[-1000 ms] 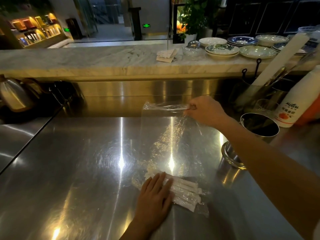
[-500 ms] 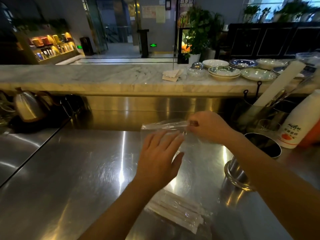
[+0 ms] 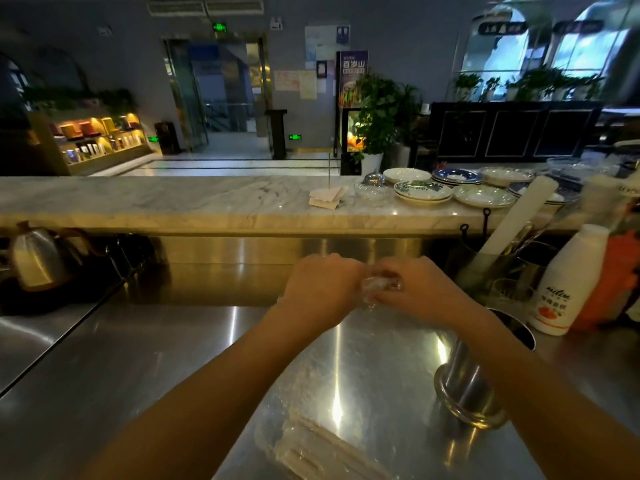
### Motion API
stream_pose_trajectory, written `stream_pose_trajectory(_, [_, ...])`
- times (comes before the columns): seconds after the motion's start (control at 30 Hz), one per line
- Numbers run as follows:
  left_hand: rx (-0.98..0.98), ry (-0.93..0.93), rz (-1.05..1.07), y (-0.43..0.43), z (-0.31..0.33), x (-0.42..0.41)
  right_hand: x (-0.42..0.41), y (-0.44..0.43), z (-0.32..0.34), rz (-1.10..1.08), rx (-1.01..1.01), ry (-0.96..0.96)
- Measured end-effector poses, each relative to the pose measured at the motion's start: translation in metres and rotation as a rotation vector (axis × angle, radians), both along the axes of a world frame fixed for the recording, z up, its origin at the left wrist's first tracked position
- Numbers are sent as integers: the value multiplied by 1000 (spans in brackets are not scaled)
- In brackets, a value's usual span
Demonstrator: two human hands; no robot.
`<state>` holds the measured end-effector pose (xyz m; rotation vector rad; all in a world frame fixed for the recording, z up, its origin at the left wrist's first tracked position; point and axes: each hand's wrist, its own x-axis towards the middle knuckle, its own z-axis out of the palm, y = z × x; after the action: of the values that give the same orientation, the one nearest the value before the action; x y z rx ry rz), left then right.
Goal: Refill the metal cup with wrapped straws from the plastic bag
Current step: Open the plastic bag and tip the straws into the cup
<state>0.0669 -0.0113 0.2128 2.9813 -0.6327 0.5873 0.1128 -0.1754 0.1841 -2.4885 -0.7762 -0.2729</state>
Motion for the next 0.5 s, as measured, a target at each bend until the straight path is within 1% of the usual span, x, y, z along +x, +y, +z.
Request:
stream_pose_trajectory(0.13, [-65, 50, 58, 8, 10, 8, -3, -22, -9, -42, 241, 122])
stream_pose_trajectory(0.23, [-121, 120, 57, 14, 16, 13, -6, -37, -26, -64, 382, 209])
stream_pose_trajectory(0.3, [-137, 133, 65, 18, 18, 16, -10, -41, -36, -76, 489, 265])
stream_pose_trajectory(0.4, [-161, 161, 81, 21, 19, 20, -14, -37, -56, -132, 805, 380])
stream_pose_trajectory(0.43, [-169, 172, 86, 21, 18, 21, -15, -35, -65, -165, 877, 407])
stream_pose_trajectory(0.5, [-178, 196, 98, 22, 15, 23, -16, -29, -82, -211, 889, 417])
